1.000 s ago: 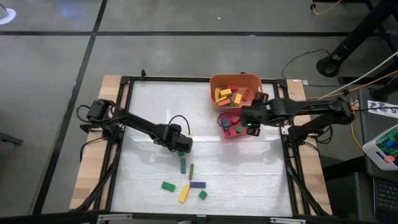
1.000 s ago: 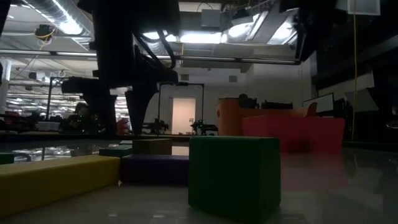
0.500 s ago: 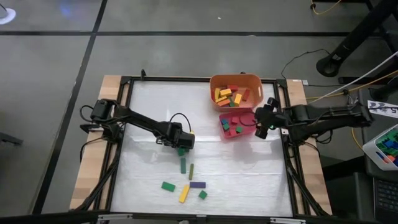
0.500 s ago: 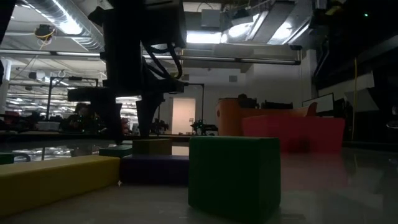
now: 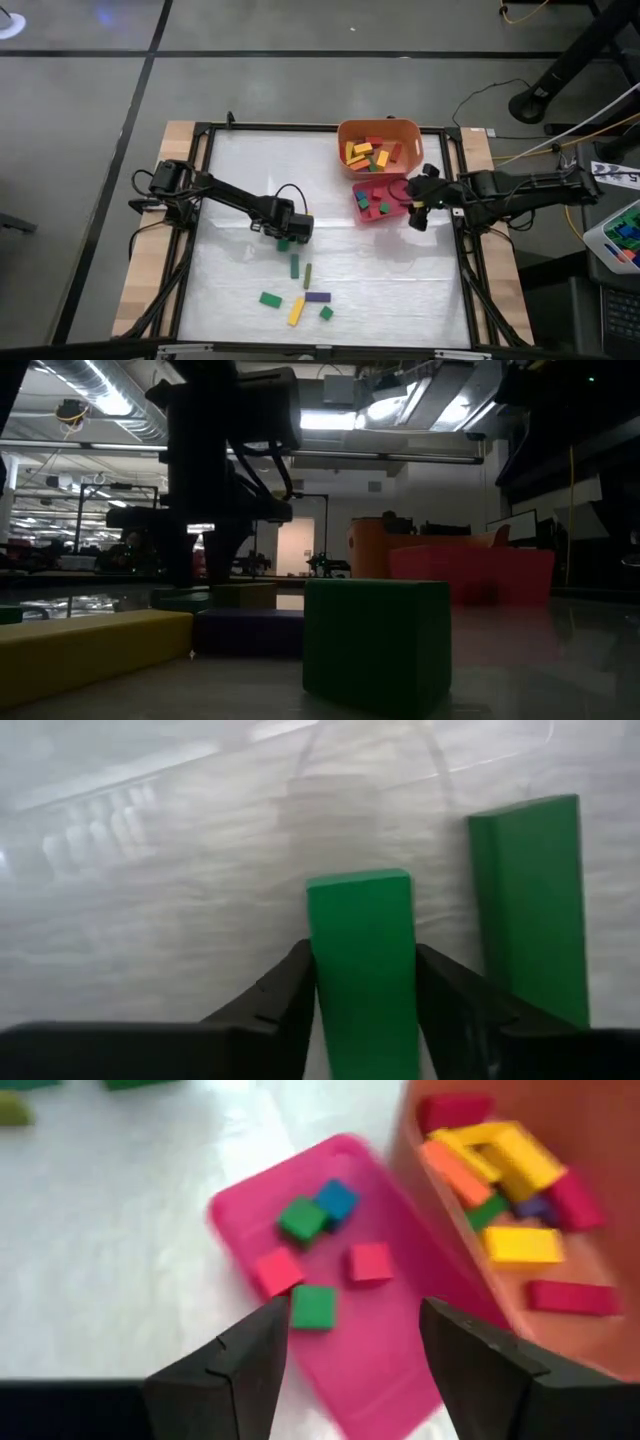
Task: Sort blocks by size
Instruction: Put the green rectangle block into the orange bin
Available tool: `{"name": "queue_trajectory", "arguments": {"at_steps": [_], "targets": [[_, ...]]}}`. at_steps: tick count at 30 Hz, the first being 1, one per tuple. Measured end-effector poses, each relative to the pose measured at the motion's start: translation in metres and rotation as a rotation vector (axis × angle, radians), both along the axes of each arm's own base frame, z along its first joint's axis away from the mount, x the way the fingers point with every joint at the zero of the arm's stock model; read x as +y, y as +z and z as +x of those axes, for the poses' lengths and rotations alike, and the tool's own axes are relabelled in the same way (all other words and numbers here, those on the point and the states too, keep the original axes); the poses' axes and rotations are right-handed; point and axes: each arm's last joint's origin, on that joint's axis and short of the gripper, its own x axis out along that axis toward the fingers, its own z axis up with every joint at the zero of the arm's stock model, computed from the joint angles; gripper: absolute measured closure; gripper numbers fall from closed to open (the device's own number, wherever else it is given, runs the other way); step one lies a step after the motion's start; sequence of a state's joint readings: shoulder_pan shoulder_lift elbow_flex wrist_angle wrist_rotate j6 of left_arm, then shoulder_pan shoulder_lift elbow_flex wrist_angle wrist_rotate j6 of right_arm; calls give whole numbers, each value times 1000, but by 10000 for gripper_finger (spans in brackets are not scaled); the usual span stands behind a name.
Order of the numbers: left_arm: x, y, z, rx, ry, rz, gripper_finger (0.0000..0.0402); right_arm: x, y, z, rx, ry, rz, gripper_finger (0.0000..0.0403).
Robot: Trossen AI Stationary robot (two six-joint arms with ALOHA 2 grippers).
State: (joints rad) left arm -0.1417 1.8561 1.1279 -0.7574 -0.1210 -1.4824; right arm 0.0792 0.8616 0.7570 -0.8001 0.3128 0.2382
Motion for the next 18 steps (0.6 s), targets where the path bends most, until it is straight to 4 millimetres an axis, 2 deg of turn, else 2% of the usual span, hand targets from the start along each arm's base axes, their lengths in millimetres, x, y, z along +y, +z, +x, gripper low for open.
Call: {"name": "queue_trajectory", "arguments": {"at_steps": [2,9,13,18], "targets": [[0,1,1,-3,-28,2,288,1,0,0,3,19,25,175],[5,7,9,-23,-127,39,289,1,0,0,-10,-16,59,175],[18,23,21,-81,-215,68,289,1,0,4,-72,-32,79,175],[42,53,36,-163,-308,113,289,2,-22,10,-122,-27,82,175]]}}
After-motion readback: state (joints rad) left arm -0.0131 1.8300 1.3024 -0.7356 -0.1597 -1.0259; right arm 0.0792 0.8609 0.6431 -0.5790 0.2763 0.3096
